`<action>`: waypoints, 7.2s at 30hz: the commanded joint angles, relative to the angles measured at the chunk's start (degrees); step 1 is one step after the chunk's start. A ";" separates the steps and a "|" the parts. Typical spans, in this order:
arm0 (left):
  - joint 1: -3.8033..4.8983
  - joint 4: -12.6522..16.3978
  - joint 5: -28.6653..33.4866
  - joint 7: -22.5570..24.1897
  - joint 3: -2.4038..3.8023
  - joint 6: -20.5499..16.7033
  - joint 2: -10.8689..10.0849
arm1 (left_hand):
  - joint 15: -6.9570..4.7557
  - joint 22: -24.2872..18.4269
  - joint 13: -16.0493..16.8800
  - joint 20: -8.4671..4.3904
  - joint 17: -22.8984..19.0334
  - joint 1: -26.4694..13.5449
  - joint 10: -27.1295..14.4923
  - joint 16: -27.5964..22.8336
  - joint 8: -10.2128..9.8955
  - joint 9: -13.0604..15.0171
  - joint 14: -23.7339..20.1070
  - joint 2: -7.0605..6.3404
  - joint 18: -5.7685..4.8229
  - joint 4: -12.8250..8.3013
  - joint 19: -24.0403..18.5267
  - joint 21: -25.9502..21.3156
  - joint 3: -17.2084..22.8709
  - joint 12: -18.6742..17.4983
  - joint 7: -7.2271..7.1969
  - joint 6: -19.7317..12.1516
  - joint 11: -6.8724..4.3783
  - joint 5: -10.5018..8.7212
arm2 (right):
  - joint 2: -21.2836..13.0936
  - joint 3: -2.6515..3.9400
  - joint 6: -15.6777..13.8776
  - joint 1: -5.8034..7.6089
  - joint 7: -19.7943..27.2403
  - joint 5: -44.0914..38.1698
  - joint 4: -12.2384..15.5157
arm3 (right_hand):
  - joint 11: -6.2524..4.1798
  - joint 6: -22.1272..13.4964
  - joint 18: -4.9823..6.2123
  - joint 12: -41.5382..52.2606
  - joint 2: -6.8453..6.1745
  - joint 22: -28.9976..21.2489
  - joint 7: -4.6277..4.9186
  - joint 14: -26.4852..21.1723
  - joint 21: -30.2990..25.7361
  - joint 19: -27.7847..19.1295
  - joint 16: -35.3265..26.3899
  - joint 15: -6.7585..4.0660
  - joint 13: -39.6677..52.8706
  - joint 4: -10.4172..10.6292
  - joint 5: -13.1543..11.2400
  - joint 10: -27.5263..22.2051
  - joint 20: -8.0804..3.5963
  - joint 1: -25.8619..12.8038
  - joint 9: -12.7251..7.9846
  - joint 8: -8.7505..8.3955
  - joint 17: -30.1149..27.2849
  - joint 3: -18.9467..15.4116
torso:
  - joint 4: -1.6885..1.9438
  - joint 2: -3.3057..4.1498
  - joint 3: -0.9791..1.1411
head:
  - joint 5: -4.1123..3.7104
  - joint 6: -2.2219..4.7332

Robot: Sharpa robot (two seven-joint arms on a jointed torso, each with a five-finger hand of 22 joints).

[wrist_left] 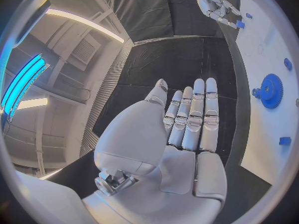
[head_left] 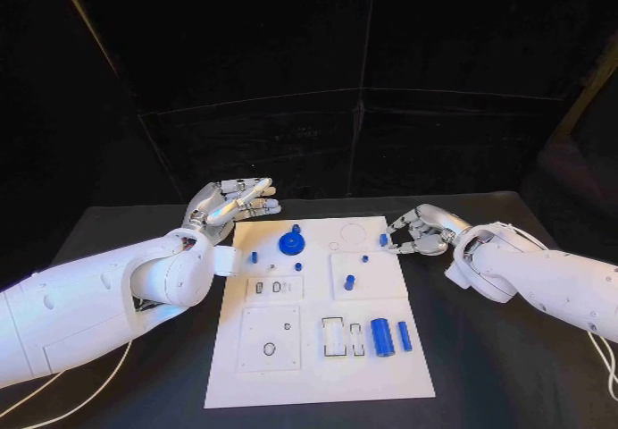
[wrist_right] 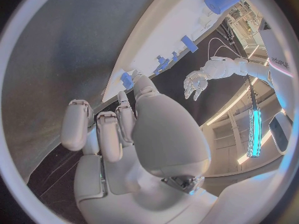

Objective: Assemble the parts on the task board

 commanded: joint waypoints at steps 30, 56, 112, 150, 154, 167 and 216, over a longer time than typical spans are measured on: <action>-0.06 -0.34 -0.13 0.01 0.04 1.30 0.74 | -0.07 -0.08 -0.10 -0.06 0.13 0.37 0.04 -0.21 -0.29 -0.04 0.35 0.44 0.36 -0.47 0.39 0.20 0.04 -0.07 -0.06 0.20 0.08 0.04 | 3.10 0.06 -1.20 -0.10 0.13 -0.75 -2.36 | -0.10 1.14 0.00 0.76 3.19 1.06 0.05 4.99 0.20 0.42 0.43 -0.39 3.07 -0.65 -2.46 0.46 -0.06 0.19 0.10 0.03 10.69 1.13 | 0.04 0.00 0.03 | 0.30 -0.24; -0.07 -0.35 -0.13 -0.19 0.05 1.34 0.63 | -0.06 -0.09 -0.12 -0.06 0.16 0.37 -0.01 -0.25 -0.35 -0.05 0.37 0.52 0.35 -0.48 0.40 0.20 0.07 -0.15 -0.01 0.16 0.12 0.04 | 3.72 0.07 -0.72 -0.11 -0.16 -0.74 -3.28 | -0.92 4.74 -0.16 1.37 4.51 1.99 -0.91 5.09 0.64 0.91 0.61 -1.05 3.65 -1.75 -4.53 0.98 -0.61 0.57 0.26 0.98 11.14 3.13 | 0.02 -0.01 0.05 | 0.25 -0.48; 0.01 -0.12 -0.12 0.90 0.05 -0.70 -0.12 | -0.08 -0.15 -0.11 -0.08 0.31 0.30 0.22 -0.41 -0.43 -0.01 0.52 0.51 0.35 -0.57 0.48 0.19 0.03 -0.28 -0.15 0.34 0.04 0.01 | 11.80 0.13 -6.45 1.68 -13.20 -8.18 13.45 | -1.90 7.39 -0.63 1.74 5.87 4.39 -1.99 5.25 1.74 2.20 0.89 -1.94 4.12 -3.12 -5.07 1.55 -1.51 -0.03 0.15 1.57 11.85 7.03 | 0.60 -0.28 -0.45 | 1.81 -1.66; 0.01 -0.53 -0.12 1.75 0.05 -1.80 0.31 | -0.14 -0.15 -0.09 -0.12 0.38 0.26 0.47 -0.42 -0.39 0.01 0.64 0.53 0.36 -0.58 0.56 0.22 0.03 -0.25 -0.23 0.54 -0.05 0.01 | 19.61 -2.24 -0.29 -1.60 -22.18 -18.34 12.30 | -1.95 7.62 -0.60 1.50 5.58 4.22 -2.05 5.17 1.66 2.12 0.72 -1.99 3.93 -3.38 -5.23 1.38 -1.56 -0.18 0.16 1.64 11.48 7.34 | 0.36 -0.30 -0.24 | 3.32 -3.28; 0.01 -0.57 -0.12 1.70 0.05 -1.72 0.33 | -0.14 -0.15 -0.09 -0.12 0.38 0.26 0.47 -0.42 -0.39 0.01 0.64 0.53 0.36 -0.58 0.56 0.22 0.03 -0.25 -0.23 0.54 -0.05 0.01 | 19.55 -2.25 -0.23 -1.65 -22.65 -18.82 12.24 | -1.95 7.64 -0.61 1.51 5.51 4.27 -2.05 5.16 1.68 2.15 0.71 -2.00 3.95 -3.40 -5.26 1.39 -1.56 -0.25 0.16 1.65 11.46 7.36 | 0.33 -0.30 -0.23 | 3.35 -3.39; 0.01 -0.76 -0.12 1.50 0.05 -1.50 0.47 | -0.15 -0.15 -0.10 -0.13 0.39 0.24 0.48 -0.43 -0.40 0.01 0.66 0.53 0.36 -0.57 0.58 0.23 0.02 -0.26 -0.22 0.54 -0.05 0.00 | 19.46 -2.25 1.34 -1.71 -24.09 -20.27 12.08 | -1.96 7.64 -0.59 1.47 5.07 4.19 -2.04 5.17 1.64 2.10 0.71 -2.02 3.93 -3.54 -5.41 1.37 -1.59 -0.55 0.13 1.61 11.47 7.46 | 0.31 -0.30 -0.24 | 3.43 -3.58; 0.00 -0.88 -0.12 1.10 0.05 -1.09 0.51 | -0.15 -0.15 -0.12 -0.14 0.41 0.24 0.46 -0.45 -0.44 0.00 0.67 0.51 0.36 -0.59 0.59 0.23 0.01 -0.31 -0.17 0.52 -0.03 0.00 | 20.09 -2.26 2.47 -1.72 -26.88 -23.05 11.96 | -0.89 4.45 -0.49 0.00 0.44 3.57 -0.83 5.06 1.25 1.75 0.43 -1.17 2.74 -2.72 -5.73 0.25 -0.91 -5.59 -0.15 -0.27 10.98 6.59 | 0.32 -0.32 -0.27 | 3.21 -3.89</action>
